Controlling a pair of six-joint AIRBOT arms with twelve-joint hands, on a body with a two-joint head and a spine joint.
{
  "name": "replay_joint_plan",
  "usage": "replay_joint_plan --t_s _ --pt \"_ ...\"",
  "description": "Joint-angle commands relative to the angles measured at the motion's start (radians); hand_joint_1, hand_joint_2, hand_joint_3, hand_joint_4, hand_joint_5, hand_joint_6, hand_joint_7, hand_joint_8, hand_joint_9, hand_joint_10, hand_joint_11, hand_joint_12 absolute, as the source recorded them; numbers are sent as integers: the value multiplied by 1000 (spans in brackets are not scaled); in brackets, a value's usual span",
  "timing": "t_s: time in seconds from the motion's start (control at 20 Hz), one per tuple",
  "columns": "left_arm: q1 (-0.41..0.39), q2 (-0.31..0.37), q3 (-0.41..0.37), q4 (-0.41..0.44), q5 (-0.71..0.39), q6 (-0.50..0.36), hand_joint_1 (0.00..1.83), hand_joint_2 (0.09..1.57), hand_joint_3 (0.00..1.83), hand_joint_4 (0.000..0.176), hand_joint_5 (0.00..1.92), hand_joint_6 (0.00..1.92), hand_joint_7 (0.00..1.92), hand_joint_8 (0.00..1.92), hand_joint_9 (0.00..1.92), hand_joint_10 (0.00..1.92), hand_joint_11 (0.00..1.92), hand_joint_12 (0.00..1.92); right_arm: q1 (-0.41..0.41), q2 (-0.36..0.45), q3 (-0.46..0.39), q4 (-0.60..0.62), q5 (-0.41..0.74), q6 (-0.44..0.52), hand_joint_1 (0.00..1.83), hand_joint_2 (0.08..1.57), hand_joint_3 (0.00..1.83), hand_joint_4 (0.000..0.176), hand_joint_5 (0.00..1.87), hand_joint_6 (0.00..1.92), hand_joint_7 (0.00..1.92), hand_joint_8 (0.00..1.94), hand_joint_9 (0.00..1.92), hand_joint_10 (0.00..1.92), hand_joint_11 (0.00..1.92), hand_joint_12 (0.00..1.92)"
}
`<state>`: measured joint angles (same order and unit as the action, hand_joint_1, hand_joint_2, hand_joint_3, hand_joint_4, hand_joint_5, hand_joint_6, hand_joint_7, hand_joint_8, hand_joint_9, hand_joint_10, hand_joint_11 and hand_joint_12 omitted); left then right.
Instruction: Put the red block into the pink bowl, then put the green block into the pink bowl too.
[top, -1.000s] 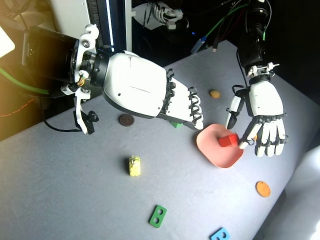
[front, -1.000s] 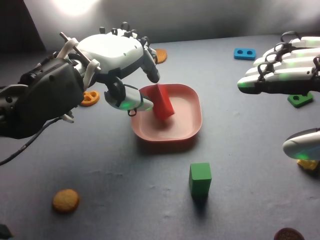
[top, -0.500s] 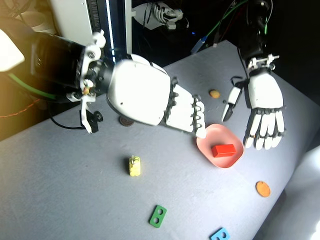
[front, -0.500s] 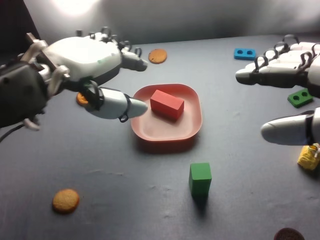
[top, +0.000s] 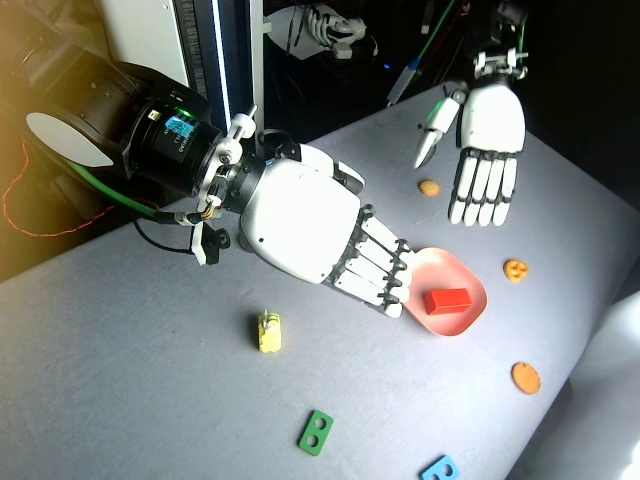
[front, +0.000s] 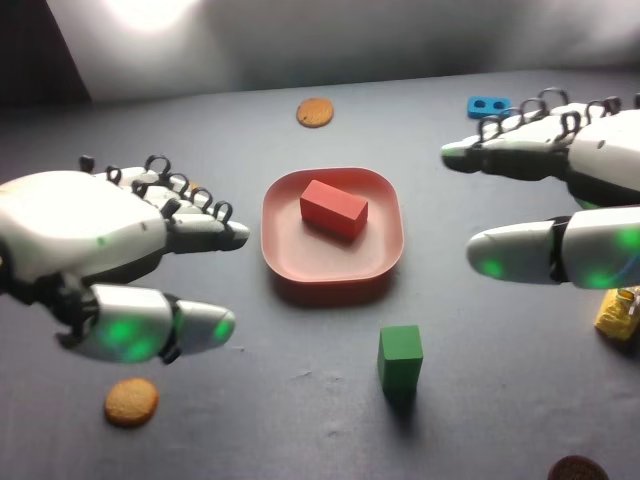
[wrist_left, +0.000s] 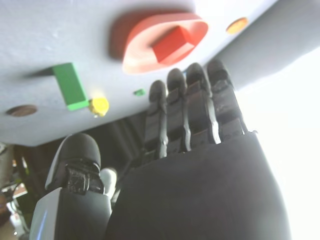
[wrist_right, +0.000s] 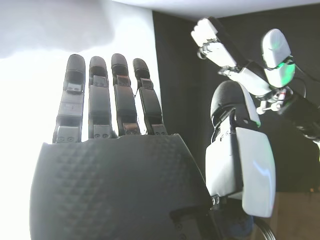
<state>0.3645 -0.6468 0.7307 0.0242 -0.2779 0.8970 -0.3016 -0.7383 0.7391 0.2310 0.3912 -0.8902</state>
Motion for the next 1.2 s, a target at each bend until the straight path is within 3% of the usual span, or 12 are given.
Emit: replay_joint_plan --t_s 0.0,0.05,0.15,0.25,0.4,0.55,0.75,0.85,1.0,1.05,1.1,1.15 --pt "2 24 -9 82 -141 -78 0 1330 1 0 278 11 251 7 163 2 0 218 12 11 -5 16 117 14 66 1171 1 0 200 2 187 3 128 5 0 339" --pt "22 43 -20 177 -181 -172 0 1332 1 0 294 11 259 6 167 3 0 243 13 10 -10 41 117 18 65 1166 0 0 199 2 186 2 125 3 0 339" --pt "75 76 -40 278 -278 -286 0 1336 3 0 300 11 271 9 171 4 0 244 14 7 -15 84 124 18 66 1166 0 0 166 2 158 1 97 2 0 228" --pt "109 107 -62 353 -306 -363 0 1332 1 0 276 4 240 6 143 2 0 187 15 0 -15 114 128 18 113 1166 0 0 208 10 197 7 136 11 0 296" --pt "135 141 -97 408 -350 -377 0 1338 0 0 288 5 259 4 163 3 0 192 14 -8 -14 152 129 58 100 1158 0 0 201 7 205 6 134 8 0 331" --pt "137 160 -118 493 -378 -386 0 1337 0 0 298 0 281 4 178 3 0 241 19 -12 -14 152 108 76 65 1169 2 0 166 4 164 4 95 5 0 222" --pt "130 161 -133 544 -367 -394 0 1340 0 0 335 5 312 5 208 5 0 315 27 -12 -14 98 92 75 134 1158 0 0 154 0 143 0 93 1 0 252" --pt "107 154 -134 582 -342 -423 0 1338 0 0 337 2 315 1 217 2 0 375 34 -12 -14 96 87 74 207 1091 0 0 102 0 62 0 17 0 0 65" --pt "65 132 -129 648 -320 -463 0 1338 0 0 329 1 305 0 213 0 0 369 44 -15 -14 95 82 63 243 1048 0 0 113 3 23 0 3 0 0 12" --pt "56 122 -129 660 -317 -466 0 1338 0 0 279 2 249 5 158 2 0 232 44 -18 -14 95 80 54 238 890 0 22 180 5 7 0 0 0 0 2" --pt "55 113 -130 662 -317 -467 0 1347 0 0 322 0 298 0 198 2 0 295 43 -19 -14 95 78 49 290 756 0 69 231 4 1 0 0 0 0 0" --pt "55 108 -131 662 -317 -467 0 1347 0 0 322 0 298 0 198 2 0 295 43 -20 -14 95 78 47 290 756 0 69 231 4 1 0 0 0 0 0"
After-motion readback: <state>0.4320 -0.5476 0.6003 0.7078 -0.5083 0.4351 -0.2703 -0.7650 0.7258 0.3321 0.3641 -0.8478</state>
